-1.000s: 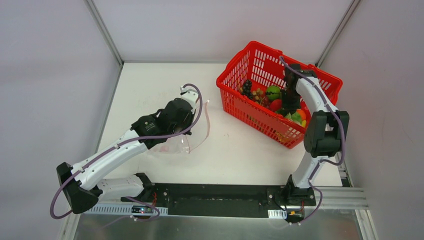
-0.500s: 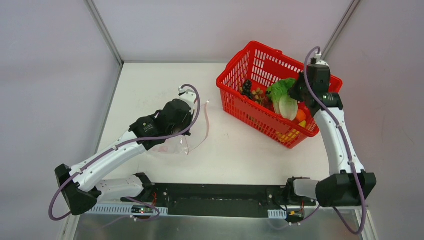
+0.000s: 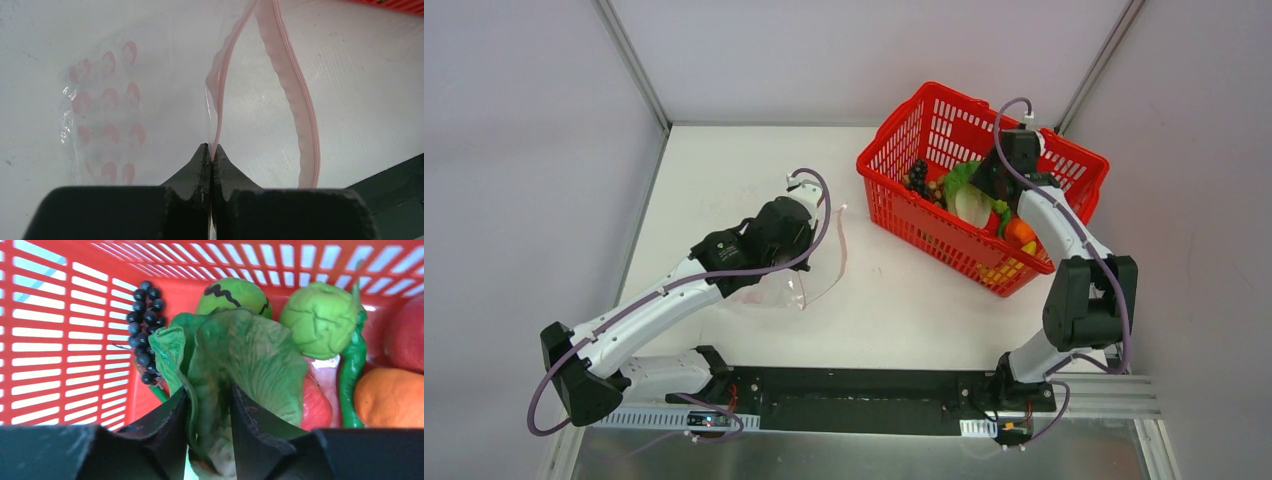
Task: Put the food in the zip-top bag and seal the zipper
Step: Place the fake vegetable in the bin.
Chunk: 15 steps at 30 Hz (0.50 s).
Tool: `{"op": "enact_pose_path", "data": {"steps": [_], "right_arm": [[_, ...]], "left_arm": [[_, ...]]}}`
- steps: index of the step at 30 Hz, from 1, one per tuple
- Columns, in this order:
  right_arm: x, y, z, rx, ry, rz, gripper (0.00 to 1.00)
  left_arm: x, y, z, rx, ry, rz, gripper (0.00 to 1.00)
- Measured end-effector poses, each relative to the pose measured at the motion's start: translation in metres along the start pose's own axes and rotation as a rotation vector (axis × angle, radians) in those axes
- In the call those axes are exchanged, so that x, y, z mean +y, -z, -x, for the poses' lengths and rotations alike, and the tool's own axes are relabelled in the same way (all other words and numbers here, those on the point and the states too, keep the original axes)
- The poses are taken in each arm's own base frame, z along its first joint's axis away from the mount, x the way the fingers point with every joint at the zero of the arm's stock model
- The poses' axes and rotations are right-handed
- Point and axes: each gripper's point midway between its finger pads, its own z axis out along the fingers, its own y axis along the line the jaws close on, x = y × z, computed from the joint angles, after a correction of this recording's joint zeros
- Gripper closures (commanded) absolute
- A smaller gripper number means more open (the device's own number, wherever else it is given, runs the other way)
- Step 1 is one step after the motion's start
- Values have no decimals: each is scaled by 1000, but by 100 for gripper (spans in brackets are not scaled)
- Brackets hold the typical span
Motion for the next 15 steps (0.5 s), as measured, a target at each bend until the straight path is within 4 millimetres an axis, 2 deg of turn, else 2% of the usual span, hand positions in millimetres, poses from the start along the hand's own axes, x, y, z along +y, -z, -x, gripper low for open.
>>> {"op": "enact_pose_path", "data": {"steps": [3,6,9,12,15], "right_arm": [[14,1,8,47,55,13,28],[21,-2,13,86,111,14,10],[16,-3,5,154,167,-8,2],[10,-3,-1,217,221,-38,0],[13,-9,4,255,274,-45,0]], "left_arm": [[0,0,0,1,0,0,100],[0,-2,0,6,-2,2,100],[-1,-4,-1,13,-5,4,100],[-1,-4,-1,14,-5,5,100],[-1,-4,-1,14,-5,4,100]]}}
